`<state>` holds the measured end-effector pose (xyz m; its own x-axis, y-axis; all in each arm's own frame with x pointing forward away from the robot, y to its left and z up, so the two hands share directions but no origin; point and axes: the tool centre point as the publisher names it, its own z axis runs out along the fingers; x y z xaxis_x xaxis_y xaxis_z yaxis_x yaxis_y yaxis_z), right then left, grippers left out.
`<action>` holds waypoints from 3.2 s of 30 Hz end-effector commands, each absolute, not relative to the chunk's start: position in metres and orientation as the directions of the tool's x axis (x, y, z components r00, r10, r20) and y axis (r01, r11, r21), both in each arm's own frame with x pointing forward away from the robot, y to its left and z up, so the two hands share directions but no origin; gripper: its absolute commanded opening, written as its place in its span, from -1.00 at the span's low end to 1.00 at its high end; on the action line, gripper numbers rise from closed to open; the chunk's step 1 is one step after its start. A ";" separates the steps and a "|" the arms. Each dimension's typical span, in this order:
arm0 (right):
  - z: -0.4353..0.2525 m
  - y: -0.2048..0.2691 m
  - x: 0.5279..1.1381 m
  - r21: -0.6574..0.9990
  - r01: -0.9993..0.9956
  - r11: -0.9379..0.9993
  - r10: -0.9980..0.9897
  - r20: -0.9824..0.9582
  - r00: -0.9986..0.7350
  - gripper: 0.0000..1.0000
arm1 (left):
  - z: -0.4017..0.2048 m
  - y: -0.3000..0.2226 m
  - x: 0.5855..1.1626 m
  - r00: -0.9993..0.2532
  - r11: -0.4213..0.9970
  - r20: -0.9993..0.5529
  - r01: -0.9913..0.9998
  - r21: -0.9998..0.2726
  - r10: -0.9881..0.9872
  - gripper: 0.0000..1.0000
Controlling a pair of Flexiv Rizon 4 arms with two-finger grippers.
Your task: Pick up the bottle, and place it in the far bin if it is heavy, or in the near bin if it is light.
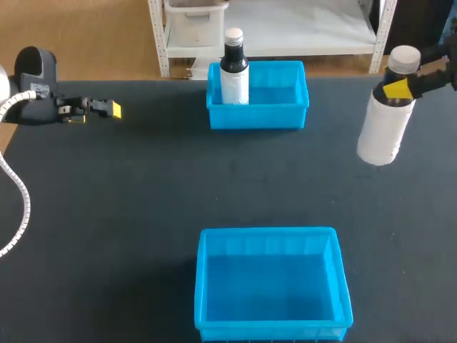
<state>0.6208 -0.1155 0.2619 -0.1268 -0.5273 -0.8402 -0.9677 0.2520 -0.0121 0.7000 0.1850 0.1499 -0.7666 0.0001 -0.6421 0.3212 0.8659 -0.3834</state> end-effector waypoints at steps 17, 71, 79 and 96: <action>0.261 -0.006 0.548 -0.025 -0.972 0.234 -0.505 -0.857 -0.100 -1.00 | 0.150 0.185 0.700 -0.767 0.866 -0.642 0.321 -0.383 0.000 1.00; 0.159 0.102 0.467 0.058 -0.994 -0.095 -0.517 -0.856 0.000 -1.00 | 0.150 0.185 0.700 -0.767 0.866 -0.642 0.321 -0.383 0.000 1.00; 0.144 0.098 0.466 0.077 -0.991 -0.113 -0.516 -0.857 -0.007 -1.00 | 0.150 0.185 0.700 -0.767 0.866 -0.642 0.321 -0.383 0.000 1.00; 0.134 0.101 0.469 0.077 -0.989 -0.123 -0.530 -0.848 0.000 -0.96 | 0.150 0.185 0.700 -0.767 0.866 -0.642 0.321 -0.383 0.000 1.00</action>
